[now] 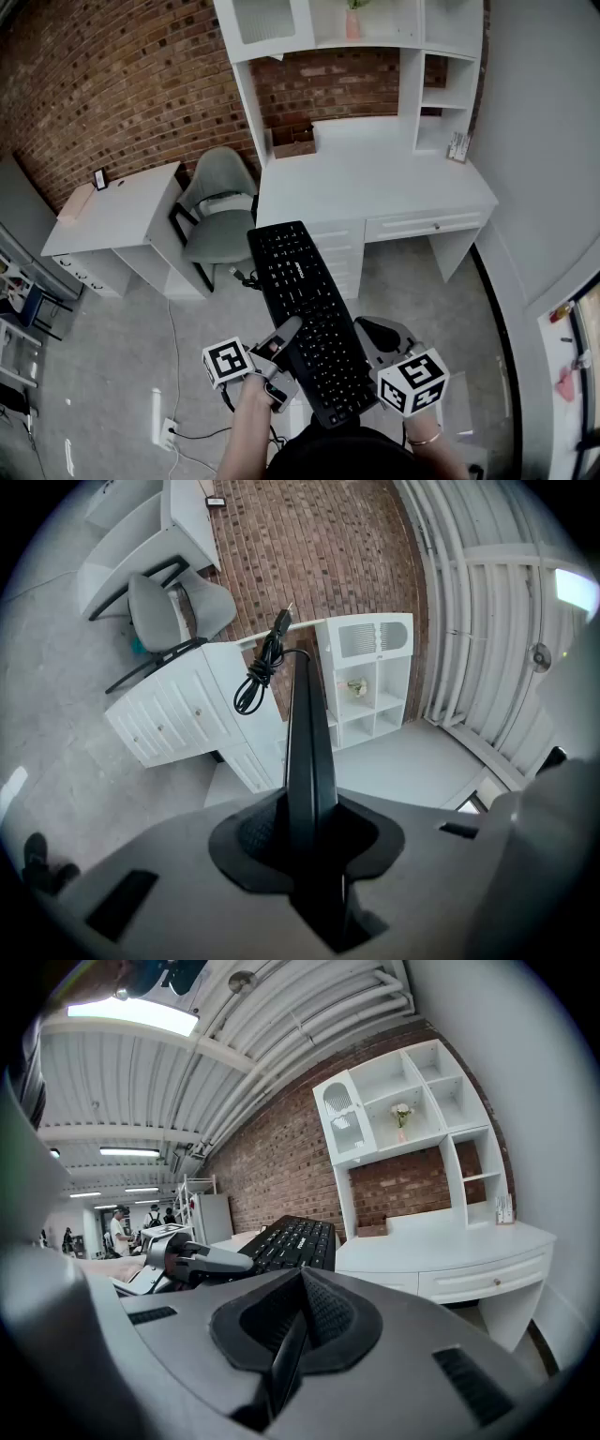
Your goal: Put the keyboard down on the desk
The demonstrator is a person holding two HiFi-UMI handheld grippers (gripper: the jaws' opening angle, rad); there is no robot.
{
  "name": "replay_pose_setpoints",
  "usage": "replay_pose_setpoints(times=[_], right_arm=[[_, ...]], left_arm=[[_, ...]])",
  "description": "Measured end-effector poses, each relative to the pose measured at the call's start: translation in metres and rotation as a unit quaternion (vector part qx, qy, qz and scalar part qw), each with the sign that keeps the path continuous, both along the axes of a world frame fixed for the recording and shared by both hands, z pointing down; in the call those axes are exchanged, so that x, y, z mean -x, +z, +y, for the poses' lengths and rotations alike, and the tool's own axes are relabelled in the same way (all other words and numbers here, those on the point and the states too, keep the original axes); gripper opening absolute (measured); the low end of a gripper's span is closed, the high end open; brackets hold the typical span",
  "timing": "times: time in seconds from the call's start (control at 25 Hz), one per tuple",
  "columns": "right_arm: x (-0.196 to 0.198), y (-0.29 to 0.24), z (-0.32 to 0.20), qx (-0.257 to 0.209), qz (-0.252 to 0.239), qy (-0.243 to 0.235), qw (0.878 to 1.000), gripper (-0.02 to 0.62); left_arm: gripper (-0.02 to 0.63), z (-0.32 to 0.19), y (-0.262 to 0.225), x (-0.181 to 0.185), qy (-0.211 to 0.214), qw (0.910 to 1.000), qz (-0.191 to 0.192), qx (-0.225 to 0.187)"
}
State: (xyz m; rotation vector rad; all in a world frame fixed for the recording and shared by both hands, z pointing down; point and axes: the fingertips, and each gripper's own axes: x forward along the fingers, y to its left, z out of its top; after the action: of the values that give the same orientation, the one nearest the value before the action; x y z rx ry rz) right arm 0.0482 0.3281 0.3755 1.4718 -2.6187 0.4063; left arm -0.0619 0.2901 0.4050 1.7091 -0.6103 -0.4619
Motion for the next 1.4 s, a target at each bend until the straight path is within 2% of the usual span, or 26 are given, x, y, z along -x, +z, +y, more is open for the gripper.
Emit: replay_pose_setpoints(times=[0.48,0.64,0.84,1.0,1.16,1.4], right_arm=[[0.002,-0.01,0.0,-0.008,-0.03,0.004,1.0,0.005],[-0.002,-0.007,0.0,-0.001,-0.029,0.009,1.0,0.005],[0.013,-0.011,0.0,-0.002,-0.028,0.006,1.0,0.005],[-0.001,-0.005,-0.007,-0.006,-0.033,-0.012,0.999,0.005],[-0.015,0.003,-0.032,-0.012,-0.032,-0.019,0.999,0.005],[-0.012,0.012,-0.088,-0.01,-0.024,-0.018,0.999,0.005]], left_arm=[[0.091,-0.004,-0.007,-0.001,0.004,1.0,0.005,-0.002],[0.091,-0.005,0.0,-0.003,0.0,0.9999,-0.014,0.001],[0.091,-0.004,0.003,0.003,-0.003,0.9997,-0.024,0.004],[0.091,-0.008,0.01,-0.014,-0.011,0.9996,-0.027,0.004],[0.091,-0.031,0.018,-0.025,-0.018,0.9995,-0.025,0.004],[0.091,-0.09,0.031,-0.018,-0.017,0.9995,-0.026,0.008]])
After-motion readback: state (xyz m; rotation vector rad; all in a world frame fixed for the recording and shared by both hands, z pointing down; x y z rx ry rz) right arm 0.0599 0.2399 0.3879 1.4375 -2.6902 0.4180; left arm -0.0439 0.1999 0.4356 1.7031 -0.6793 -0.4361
